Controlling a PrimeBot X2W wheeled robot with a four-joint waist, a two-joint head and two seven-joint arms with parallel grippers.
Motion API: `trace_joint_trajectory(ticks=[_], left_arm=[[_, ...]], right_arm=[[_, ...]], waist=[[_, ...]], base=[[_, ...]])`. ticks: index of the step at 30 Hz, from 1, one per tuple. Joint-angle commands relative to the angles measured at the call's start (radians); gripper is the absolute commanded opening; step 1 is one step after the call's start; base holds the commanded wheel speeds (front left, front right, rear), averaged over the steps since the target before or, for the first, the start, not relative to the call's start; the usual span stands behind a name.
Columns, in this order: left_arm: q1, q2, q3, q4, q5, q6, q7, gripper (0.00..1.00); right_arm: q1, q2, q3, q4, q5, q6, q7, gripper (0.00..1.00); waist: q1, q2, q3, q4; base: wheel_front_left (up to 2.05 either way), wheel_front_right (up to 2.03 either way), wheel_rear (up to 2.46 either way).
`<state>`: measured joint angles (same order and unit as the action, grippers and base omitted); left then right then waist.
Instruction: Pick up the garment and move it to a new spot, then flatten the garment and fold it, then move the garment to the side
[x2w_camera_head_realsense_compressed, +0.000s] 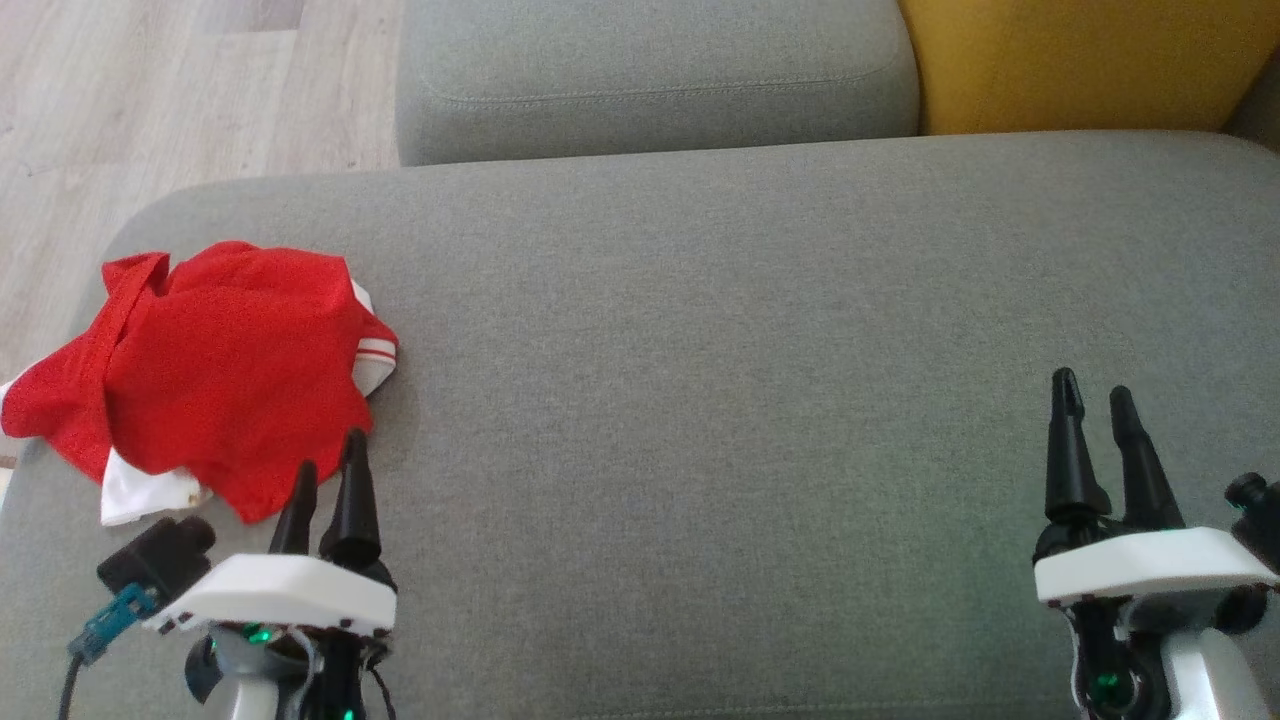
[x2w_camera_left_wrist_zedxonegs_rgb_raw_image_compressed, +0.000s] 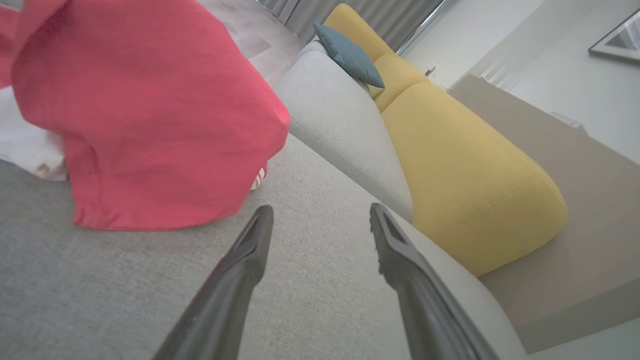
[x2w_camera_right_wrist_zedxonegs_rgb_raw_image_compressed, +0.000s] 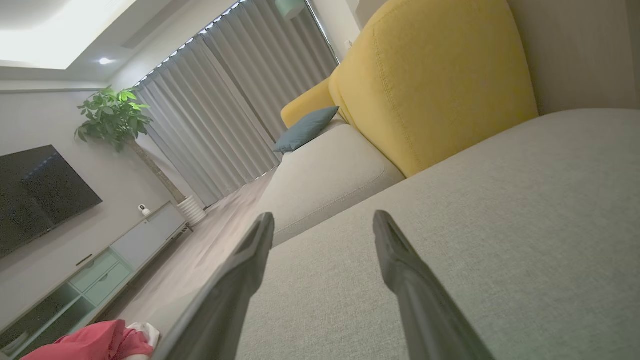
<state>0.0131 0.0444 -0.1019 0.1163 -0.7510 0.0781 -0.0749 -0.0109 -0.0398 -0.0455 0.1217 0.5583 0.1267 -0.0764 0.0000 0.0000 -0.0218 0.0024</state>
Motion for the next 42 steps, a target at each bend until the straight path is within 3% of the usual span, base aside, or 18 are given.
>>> trace_joint_trajectory(ticks=[1,14,28,42], left_arm=[[-0.040,0.017,0.014,-0.046,0.018,0.001,-0.013,1.00],[-0.049,0.077,-0.108,-0.043,0.199,0.085,-0.052,1.00],[-0.069,0.121,-0.214,-0.047,0.373,0.178,-0.095,1.00],[-0.079,0.153,-0.284,-0.092,0.516,0.246,-0.133,1.00]], right_arm=[[-0.040,-0.007,0.014,-0.044,-0.023,0.002,-0.010,1.00],[-0.021,-0.008,0.042,-0.044,-0.190,0.003,-0.049,1.00],[-0.025,-0.009,0.059,-0.013,-0.449,0.003,-0.093,1.00],[-0.022,-0.009,0.087,-0.023,-0.527,0.004,-0.131,1.00]], waist=[[0.0000,0.0000,0.000,0.000],[0.0000,0.0000,-0.005,0.004],[0.0000,0.0000,-0.003,0.005],[0.0000,0.0000,-0.004,0.007]], base=[[0.00,0.00,0.00],[0.00,0.00,0.00],[0.00,0.00,0.00],[0.00,0.00,0.00]])
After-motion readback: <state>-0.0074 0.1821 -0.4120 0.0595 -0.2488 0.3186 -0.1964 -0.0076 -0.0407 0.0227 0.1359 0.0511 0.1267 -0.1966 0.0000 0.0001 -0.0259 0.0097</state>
